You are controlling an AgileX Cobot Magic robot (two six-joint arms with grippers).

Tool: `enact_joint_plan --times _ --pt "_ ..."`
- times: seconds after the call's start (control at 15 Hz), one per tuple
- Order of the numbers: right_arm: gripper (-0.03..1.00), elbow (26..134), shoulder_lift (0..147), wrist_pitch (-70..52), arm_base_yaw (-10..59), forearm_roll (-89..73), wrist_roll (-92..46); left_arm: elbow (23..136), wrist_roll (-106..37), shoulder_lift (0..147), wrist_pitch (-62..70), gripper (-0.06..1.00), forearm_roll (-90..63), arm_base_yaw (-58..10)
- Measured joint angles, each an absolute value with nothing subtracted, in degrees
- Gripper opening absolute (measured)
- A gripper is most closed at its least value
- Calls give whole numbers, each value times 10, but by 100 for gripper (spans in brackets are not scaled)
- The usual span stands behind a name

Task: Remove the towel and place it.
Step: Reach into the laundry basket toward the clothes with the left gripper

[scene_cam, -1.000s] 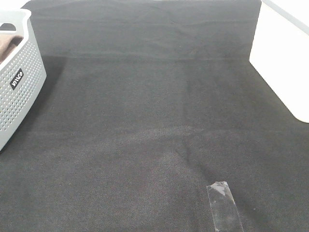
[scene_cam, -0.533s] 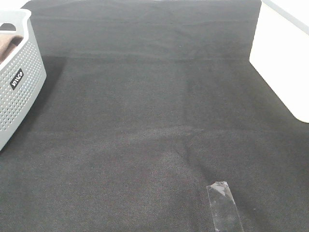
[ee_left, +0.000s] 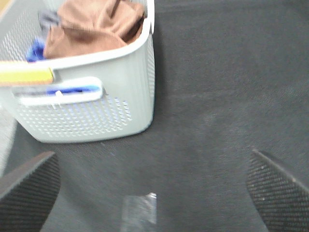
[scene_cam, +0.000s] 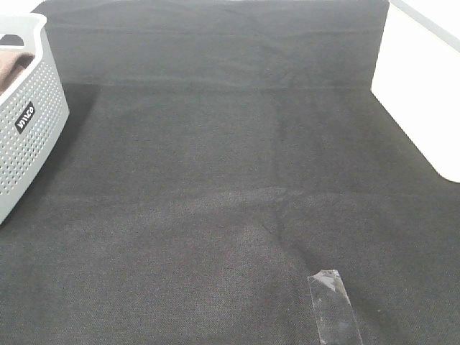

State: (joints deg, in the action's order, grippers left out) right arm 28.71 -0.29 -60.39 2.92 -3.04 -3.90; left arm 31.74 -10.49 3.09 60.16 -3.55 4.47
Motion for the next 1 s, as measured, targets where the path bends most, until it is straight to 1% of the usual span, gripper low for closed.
enact_joint_plan --times 0.2,0.33,0.53,0.67,0.8,1.0 --pt "69 287 -3 -604 29 -30 -39 392 -209 159 597 99 -31 45" --pt "69 287 -3 -604 29 -30 -39 453 -304 282 574 99 -25 45" --pt "69 287 -3 -604 29 -30 -39 571 -456 460 570 99 -16 45" --pt "69 287 -3 -604 29 -30 -39 659 -529 583 572 99 8 45" --pt "69 287 -3 -604 29 -30 -39 747 -581 717 572 99 61 45" --pt "69 287 -3 -604 29 -30 -39 810 -606 834 571 99 112 58"
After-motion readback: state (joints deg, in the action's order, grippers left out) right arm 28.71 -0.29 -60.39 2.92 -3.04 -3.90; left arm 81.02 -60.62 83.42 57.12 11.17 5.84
